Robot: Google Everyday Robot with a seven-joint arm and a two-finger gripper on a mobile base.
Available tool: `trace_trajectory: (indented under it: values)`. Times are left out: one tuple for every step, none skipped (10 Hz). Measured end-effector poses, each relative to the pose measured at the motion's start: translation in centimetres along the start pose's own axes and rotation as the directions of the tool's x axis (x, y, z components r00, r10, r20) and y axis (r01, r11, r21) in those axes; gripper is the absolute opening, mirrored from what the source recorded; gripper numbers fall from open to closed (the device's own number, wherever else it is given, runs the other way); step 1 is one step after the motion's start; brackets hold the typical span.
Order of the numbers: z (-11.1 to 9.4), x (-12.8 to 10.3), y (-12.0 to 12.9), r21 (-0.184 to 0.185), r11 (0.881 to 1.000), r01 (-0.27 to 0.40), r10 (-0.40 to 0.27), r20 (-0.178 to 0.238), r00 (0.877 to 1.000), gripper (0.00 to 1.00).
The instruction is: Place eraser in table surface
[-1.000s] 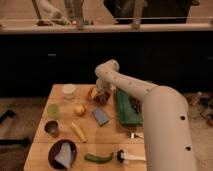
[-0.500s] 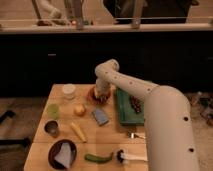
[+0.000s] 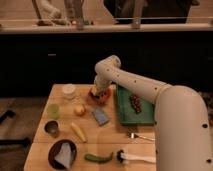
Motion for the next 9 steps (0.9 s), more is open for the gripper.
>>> trace_trajectory:
  values:
    - [-0.6,0.0,0.3,-0.005,1.000,0.012,-0.012,0.014,1.000,0.13]
    - [-1.4,0.0,0.5,-0.012,1.000,0.029,-0.029,0.032,0.999,0.13]
    - [-2.1,0.1,1.0,-0.023,0.999,0.048,-0.047,0.048,0.998,0.13]
    - [-2.6,0.3,1.2,-0.030,0.998,0.060,-0.059,0.057,0.997,0.13]
    - [-3.2,0.8,1.8,-0.042,0.995,0.087,-0.084,0.069,0.994,0.13]
    - [-4.0,1.5,2.6,-0.058,0.991,0.117,-0.112,0.084,0.990,0.13]
    - [-4.6,2.2,3.1,-0.074,0.988,0.139,-0.132,0.098,0.986,0.13]
    - [-5.2,3.0,3.6,-0.089,0.983,0.159,-0.149,0.111,0.982,0.13]
    - [-5.9,3.9,4.1,-0.106,0.978,0.181,-0.167,0.128,0.978,0.13]
